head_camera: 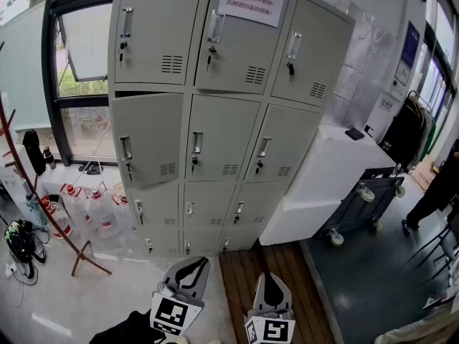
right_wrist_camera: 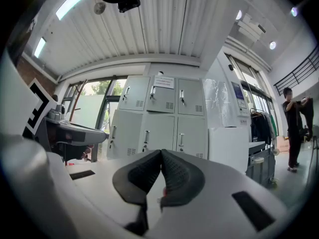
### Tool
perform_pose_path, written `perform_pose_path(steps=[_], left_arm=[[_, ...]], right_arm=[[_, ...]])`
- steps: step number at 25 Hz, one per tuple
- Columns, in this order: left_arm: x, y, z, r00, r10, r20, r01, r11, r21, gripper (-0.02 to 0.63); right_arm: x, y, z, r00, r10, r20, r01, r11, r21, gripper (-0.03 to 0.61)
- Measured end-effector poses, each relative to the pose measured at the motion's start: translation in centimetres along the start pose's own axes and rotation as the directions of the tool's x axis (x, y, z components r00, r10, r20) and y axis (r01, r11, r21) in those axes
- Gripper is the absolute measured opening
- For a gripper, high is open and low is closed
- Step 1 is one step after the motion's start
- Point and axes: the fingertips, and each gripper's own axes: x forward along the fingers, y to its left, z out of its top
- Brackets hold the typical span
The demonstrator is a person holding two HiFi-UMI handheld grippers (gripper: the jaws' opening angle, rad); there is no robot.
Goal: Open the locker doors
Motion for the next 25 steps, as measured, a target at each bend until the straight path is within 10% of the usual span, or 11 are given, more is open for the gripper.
perform_pose_path(steps=[25], left_arm=[[1.3, 2.5, -0.2, 0.999, -0.030, 0.011, 0.030, 0.999, 0.015, 0.026]], right_arm=[[2.3, 0.8, -1.7, 0.999, -0.012, -0.045, 0.008, 0.997, -0.074, 0.015]])
